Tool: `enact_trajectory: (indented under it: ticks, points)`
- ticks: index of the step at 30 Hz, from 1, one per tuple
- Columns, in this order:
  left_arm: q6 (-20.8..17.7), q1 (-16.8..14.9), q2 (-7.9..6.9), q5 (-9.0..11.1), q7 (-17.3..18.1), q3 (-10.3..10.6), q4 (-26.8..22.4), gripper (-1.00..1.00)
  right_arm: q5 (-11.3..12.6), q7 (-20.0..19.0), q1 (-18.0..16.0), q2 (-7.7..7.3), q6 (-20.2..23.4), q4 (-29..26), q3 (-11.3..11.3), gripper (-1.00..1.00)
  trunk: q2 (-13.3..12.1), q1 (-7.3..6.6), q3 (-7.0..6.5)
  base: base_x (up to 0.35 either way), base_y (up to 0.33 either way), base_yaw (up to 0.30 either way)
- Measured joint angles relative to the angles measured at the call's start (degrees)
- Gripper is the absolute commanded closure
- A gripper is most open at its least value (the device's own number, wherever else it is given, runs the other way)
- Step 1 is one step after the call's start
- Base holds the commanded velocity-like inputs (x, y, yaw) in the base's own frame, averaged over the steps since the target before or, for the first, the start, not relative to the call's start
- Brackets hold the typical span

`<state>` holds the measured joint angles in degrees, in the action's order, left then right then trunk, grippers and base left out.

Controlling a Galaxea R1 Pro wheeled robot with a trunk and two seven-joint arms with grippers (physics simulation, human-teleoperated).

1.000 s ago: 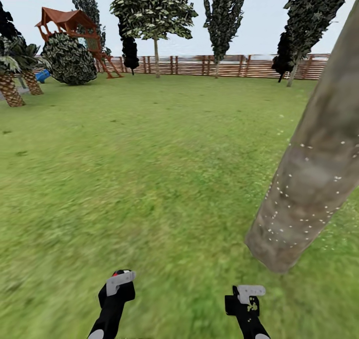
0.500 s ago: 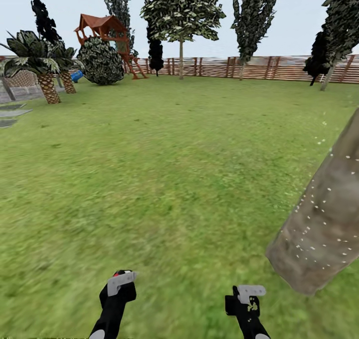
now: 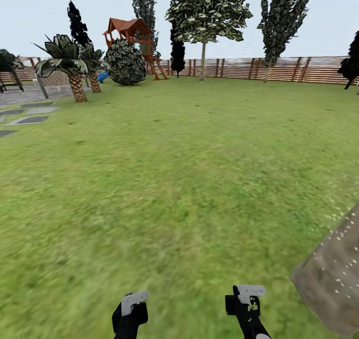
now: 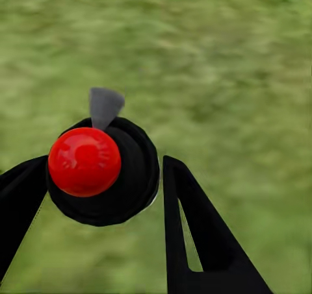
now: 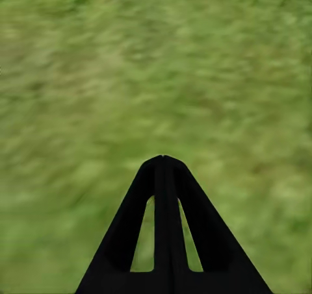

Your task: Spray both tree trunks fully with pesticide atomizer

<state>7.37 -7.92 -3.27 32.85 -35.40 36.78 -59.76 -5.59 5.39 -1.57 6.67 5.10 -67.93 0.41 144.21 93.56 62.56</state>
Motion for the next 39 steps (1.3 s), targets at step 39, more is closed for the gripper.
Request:
enact_trajectory:
  ticks: [39]
  points:
    - [-0.5, -0.1, -0.34, -0.2, 0.3, -0.3, 0.5, 1.00, 0.0, -0.2, 0.0, -0.04, -0.1, 0.0, -0.1, 1.00, 0.0, 0.00, -0.01, 0.333, 0.000, -0.005]
